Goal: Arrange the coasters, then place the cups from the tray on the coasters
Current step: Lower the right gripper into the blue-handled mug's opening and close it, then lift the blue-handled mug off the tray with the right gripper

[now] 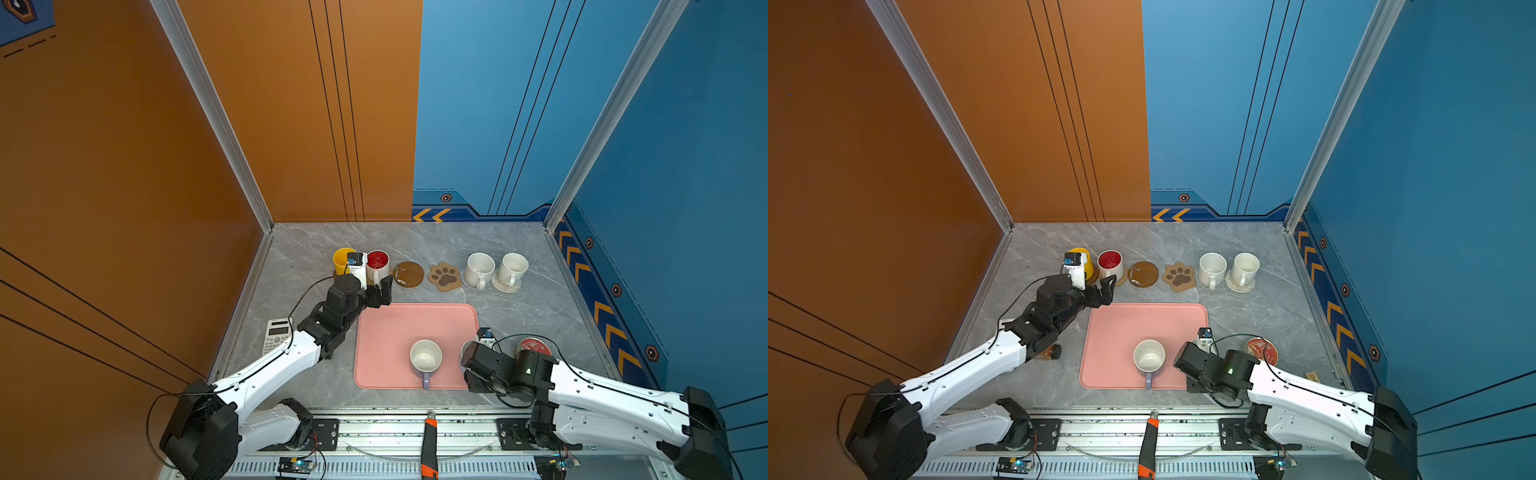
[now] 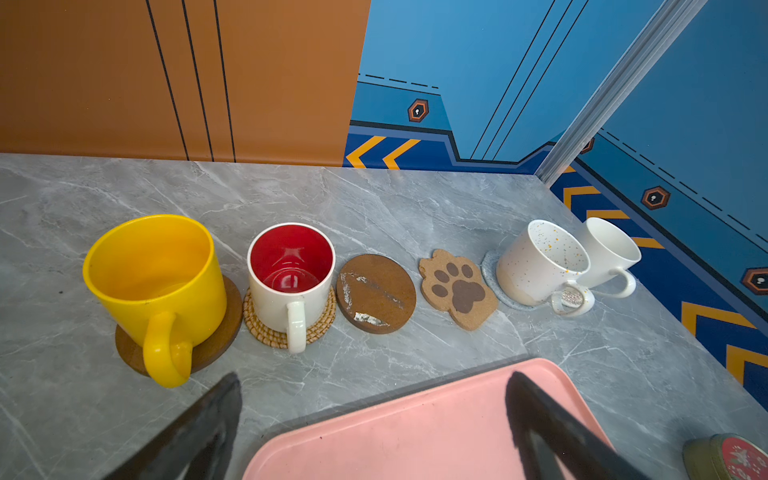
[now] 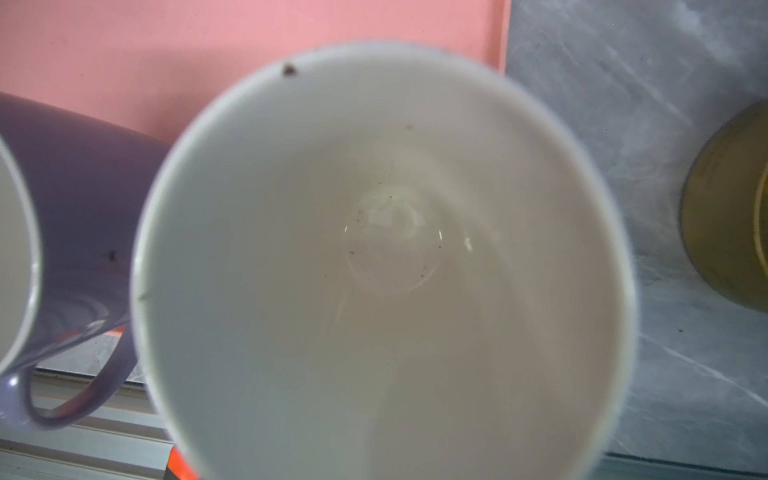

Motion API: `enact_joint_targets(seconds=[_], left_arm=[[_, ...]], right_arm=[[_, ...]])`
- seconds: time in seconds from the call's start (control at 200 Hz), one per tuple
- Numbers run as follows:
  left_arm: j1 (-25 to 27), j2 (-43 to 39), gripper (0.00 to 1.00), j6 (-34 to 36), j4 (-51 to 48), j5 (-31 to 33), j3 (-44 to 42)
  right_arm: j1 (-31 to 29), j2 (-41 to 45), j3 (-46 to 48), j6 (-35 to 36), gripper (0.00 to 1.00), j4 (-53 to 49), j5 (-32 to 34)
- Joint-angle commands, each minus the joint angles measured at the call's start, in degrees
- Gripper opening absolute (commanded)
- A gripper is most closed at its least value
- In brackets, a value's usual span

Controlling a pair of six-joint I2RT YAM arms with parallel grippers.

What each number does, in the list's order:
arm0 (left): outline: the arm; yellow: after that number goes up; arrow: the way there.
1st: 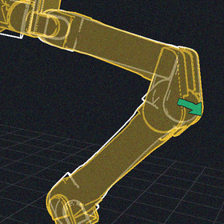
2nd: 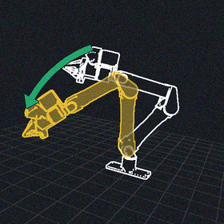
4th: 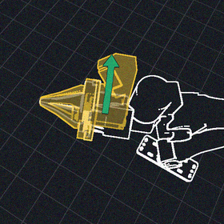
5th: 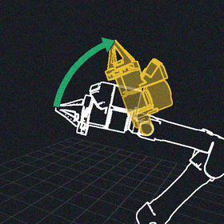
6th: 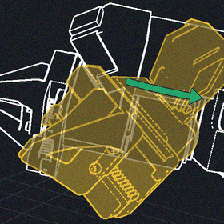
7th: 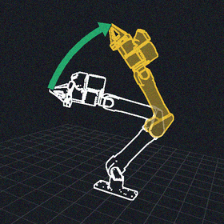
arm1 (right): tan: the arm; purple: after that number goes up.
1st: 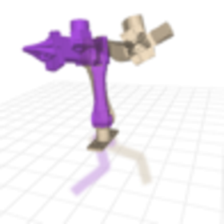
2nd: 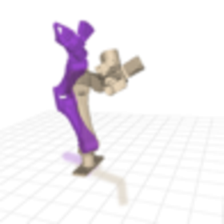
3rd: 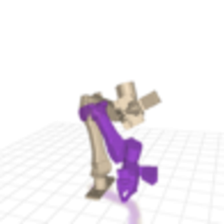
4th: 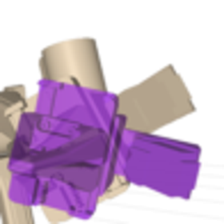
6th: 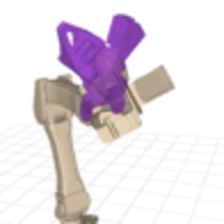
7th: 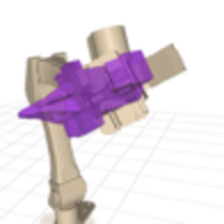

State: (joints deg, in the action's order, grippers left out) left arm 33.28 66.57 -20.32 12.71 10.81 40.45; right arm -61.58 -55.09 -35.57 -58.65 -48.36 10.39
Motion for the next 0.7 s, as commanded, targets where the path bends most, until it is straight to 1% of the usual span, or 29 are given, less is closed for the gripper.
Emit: enact_joint_targets(seconds=[0.0, 0.305, 0.53, 0.696], left_arm=[[-0.52, 0.67, 0.99, 1.24, 1.13, -1.43, 0.68], [-0.48, 0.69, 1.0, 1.24, 1.16, -1.61, 0.61], [-0.57, 0.84, 1.0, 1.24, 1.09, -1.5, 0.69], [-0.62, 0.93, 1.0, 1.27, 1.09, -1.55, 0.69]], right_arm=[[0.54, -0.68, 1.12, 0.82, 0.52, 1.32, -0.11], [1.0, -2.77, 1.29, 1.31, 0.45, 2.29, -0.6], [0.99, -3.8, 1.28, 1.41, 0.37, 2.74, -1.06], [0.94, -3.96, 1.28, 1.27, 0.27, 2.69, -1.03]])
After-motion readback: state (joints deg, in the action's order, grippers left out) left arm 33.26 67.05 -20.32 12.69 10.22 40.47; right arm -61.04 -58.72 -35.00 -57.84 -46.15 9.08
